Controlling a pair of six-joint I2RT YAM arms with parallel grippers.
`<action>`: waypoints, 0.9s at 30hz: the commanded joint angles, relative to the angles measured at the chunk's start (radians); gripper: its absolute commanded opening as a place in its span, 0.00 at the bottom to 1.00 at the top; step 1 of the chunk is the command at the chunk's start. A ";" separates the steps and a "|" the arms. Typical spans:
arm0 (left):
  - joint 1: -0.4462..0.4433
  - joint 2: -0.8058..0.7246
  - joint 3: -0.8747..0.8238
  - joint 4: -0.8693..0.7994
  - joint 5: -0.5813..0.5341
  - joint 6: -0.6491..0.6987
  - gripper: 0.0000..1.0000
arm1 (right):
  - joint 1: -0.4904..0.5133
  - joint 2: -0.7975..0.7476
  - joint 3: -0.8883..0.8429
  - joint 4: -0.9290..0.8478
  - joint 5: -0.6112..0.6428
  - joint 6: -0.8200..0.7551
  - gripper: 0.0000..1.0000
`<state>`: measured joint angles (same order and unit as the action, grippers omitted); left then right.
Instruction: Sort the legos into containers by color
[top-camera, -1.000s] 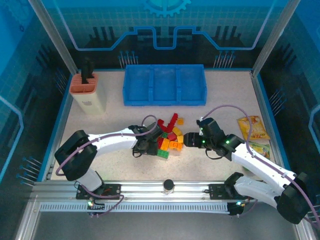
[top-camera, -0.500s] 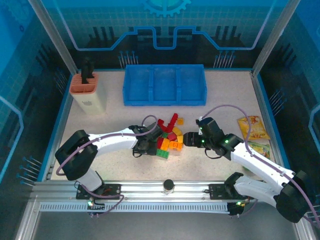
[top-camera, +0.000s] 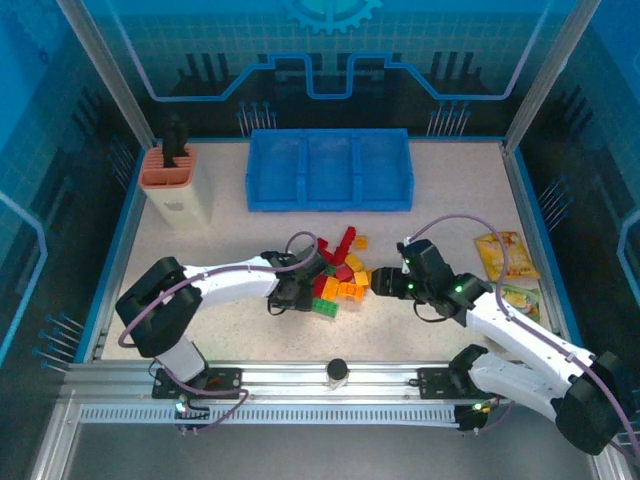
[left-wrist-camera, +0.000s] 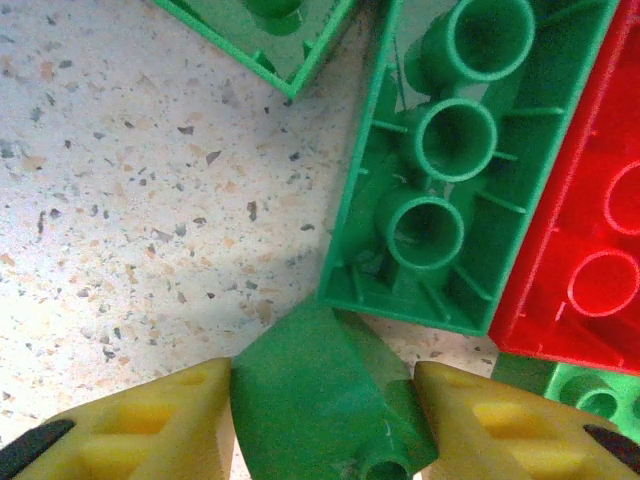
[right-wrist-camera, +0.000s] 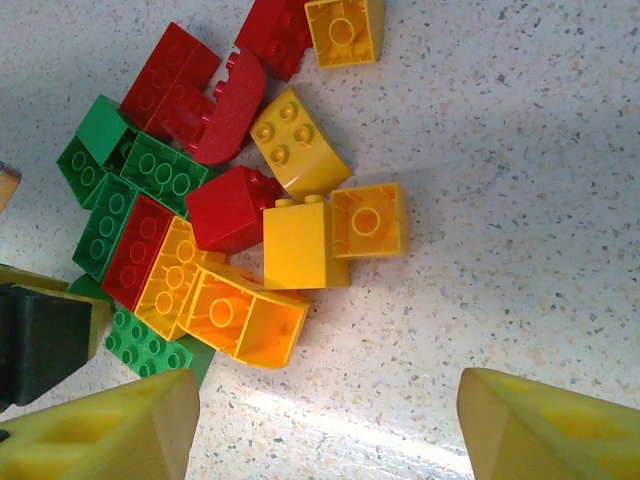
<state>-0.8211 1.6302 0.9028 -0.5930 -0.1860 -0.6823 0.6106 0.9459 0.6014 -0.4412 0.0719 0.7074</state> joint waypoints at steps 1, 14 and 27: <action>-0.005 -0.006 0.011 -0.020 -0.002 -0.006 0.44 | -0.014 -0.028 -0.013 -0.004 0.011 0.022 0.70; 0.021 -0.184 0.098 -0.151 -0.084 0.024 0.43 | -0.017 -0.026 -0.009 0.006 0.000 0.027 0.69; 0.332 -0.096 0.458 -0.184 -0.066 0.229 0.43 | -0.018 -0.028 -0.005 0.004 -0.023 0.026 0.69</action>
<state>-0.5457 1.4815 1.2724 -0.7559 -0.2489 -0.5350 0.6056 0.9203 0.5999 -0.4404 0.0689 0.7189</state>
